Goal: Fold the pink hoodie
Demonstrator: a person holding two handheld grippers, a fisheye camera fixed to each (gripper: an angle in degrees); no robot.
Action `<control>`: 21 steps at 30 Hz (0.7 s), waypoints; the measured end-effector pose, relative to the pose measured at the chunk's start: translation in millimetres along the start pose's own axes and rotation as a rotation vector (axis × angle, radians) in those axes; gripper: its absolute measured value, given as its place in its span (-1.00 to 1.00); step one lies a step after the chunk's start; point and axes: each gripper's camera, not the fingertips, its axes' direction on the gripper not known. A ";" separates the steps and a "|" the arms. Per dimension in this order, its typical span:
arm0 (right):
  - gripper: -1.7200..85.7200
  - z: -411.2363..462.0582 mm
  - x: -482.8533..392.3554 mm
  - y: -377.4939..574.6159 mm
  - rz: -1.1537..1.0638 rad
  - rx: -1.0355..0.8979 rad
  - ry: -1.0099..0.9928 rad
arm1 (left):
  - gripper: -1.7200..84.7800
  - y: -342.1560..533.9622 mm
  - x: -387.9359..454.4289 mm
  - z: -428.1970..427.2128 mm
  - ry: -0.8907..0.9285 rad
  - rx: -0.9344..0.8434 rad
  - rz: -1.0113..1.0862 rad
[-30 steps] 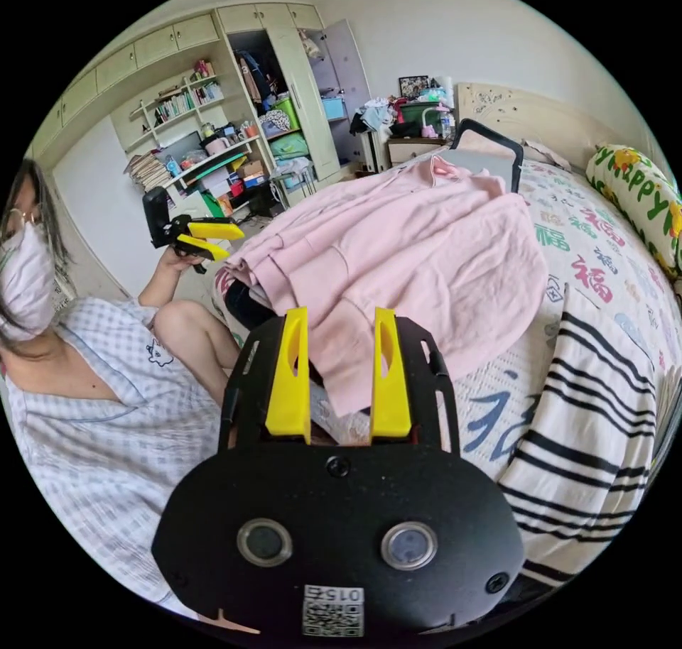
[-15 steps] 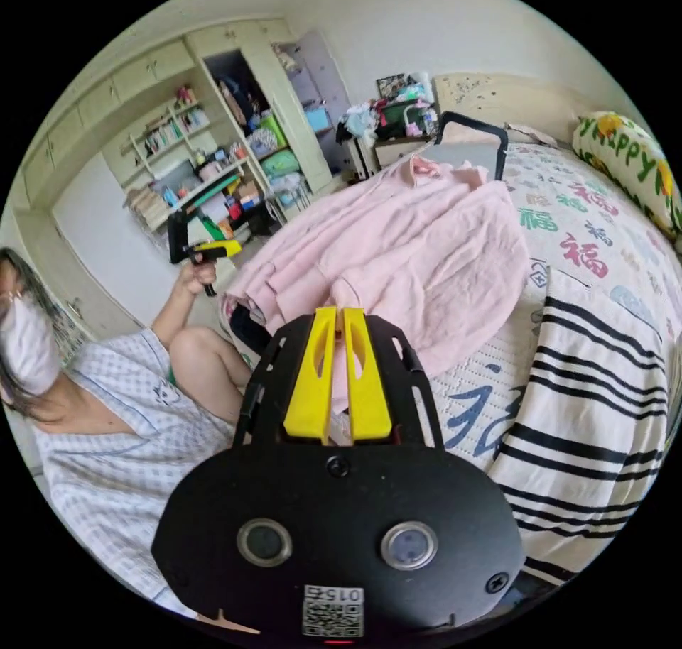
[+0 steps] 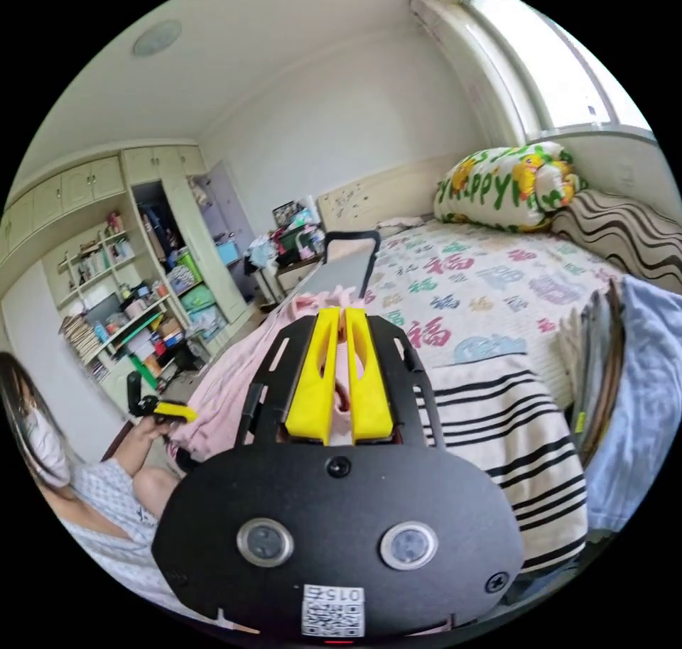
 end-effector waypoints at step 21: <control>-0.83 10.8 19.4 105.0 0.041 -0.190 -0.146 | -0.82 268.2 -142.8 -220.1 -0.279 0.688 -0.771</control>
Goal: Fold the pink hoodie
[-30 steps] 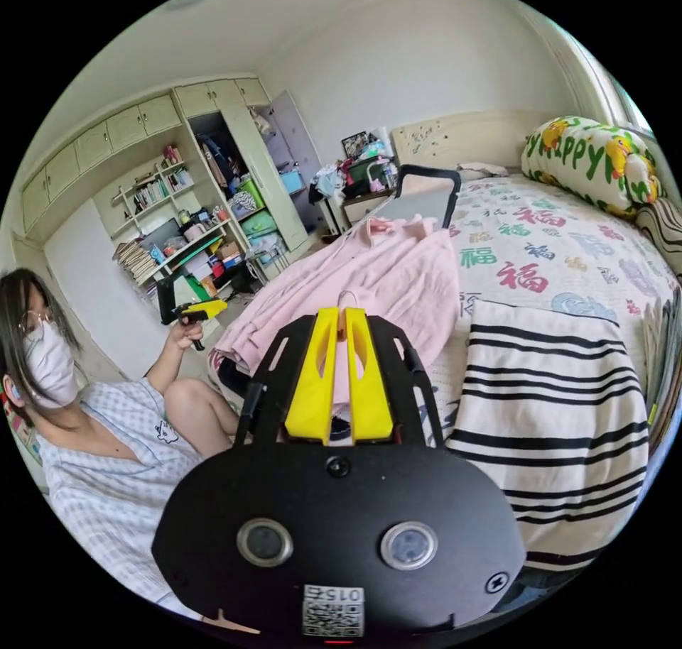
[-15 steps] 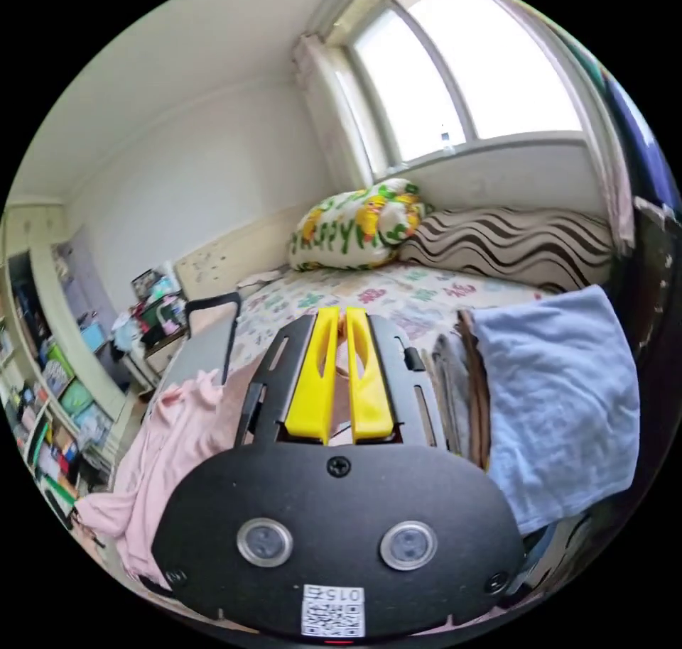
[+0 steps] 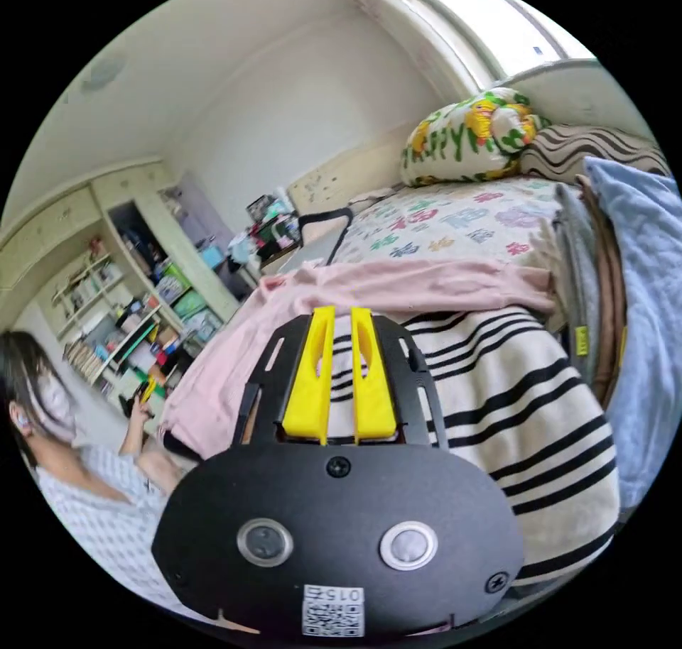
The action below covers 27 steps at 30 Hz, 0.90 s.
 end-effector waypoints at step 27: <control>-0.89 109.8 -257.3 170.9 -0.694 -0.431 0.232 | -0.93 186.6 188.5 67.2 0.066 -0.525 0.668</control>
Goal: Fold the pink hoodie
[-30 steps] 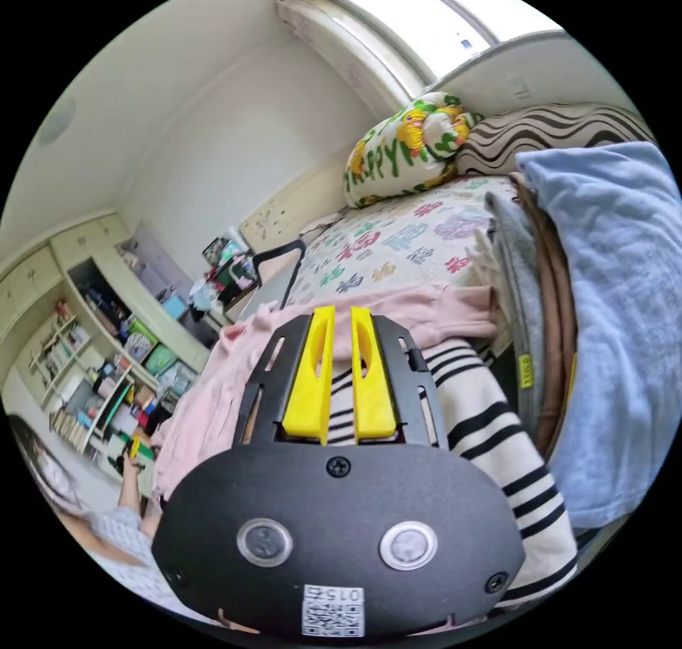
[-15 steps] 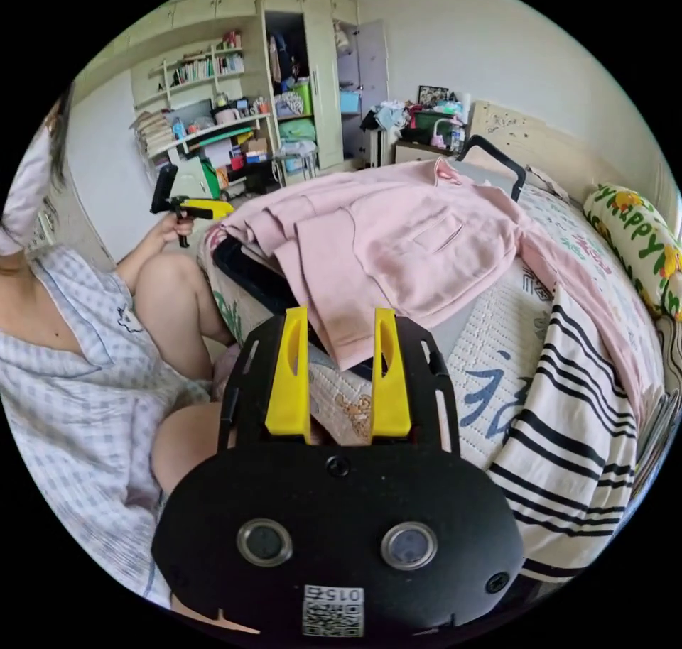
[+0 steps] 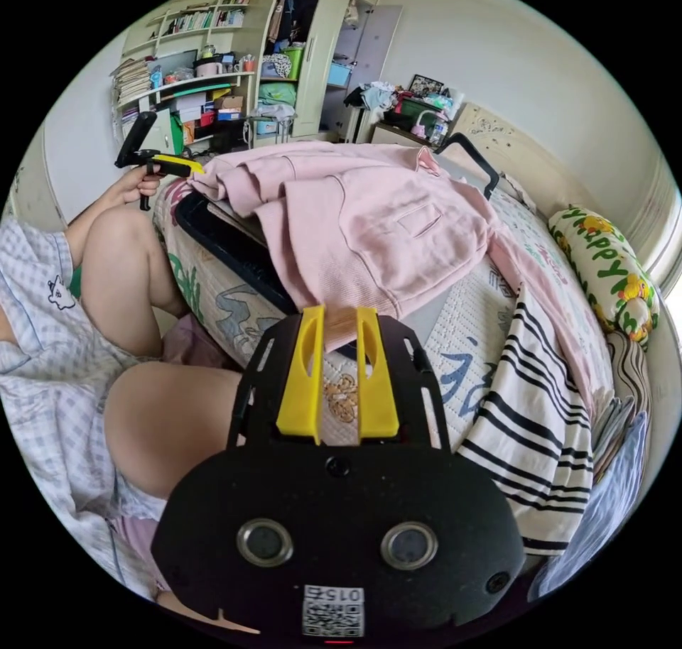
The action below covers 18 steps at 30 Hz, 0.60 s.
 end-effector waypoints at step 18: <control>-0.76 7.0 -35.7 11.9 -0.035 -0.047 0.014 | -0.82 34.1 13.7 -4.2 -0.034 0.037 0.001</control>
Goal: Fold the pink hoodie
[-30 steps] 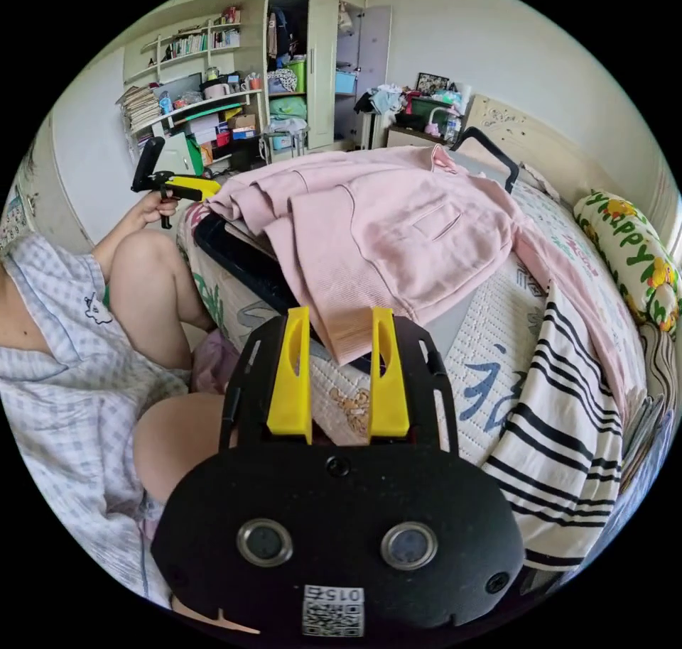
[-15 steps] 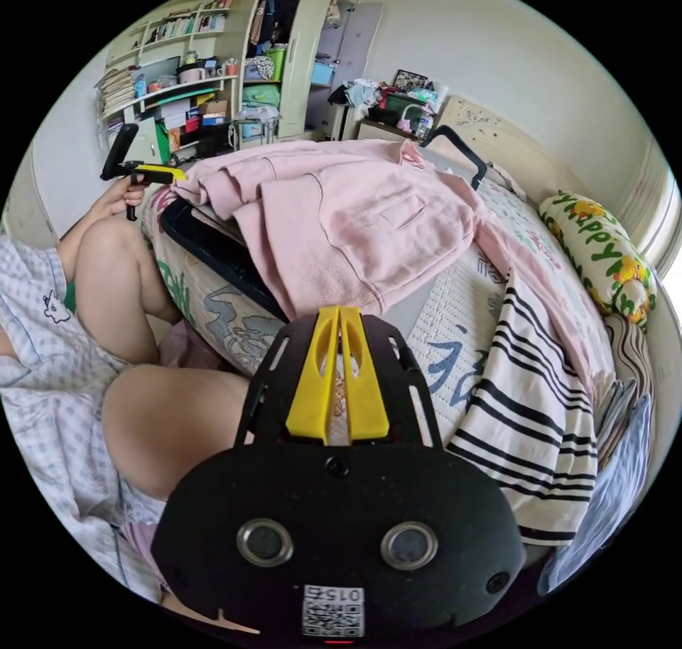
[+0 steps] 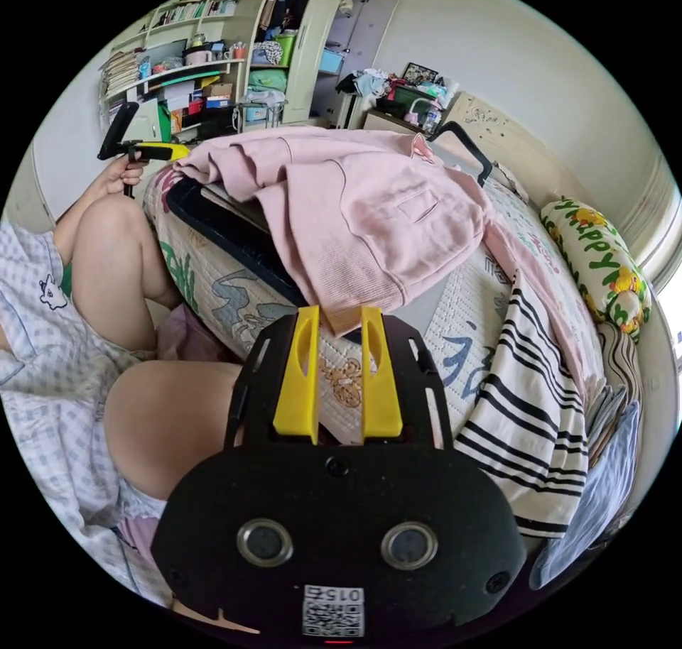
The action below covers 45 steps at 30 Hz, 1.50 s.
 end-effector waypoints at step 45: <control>-0.95 -54.6 107.1 133.5 0.560 0.285 0.126 | -0.95 39.4 52.8 -9.6 -0.141 -0.019 0.097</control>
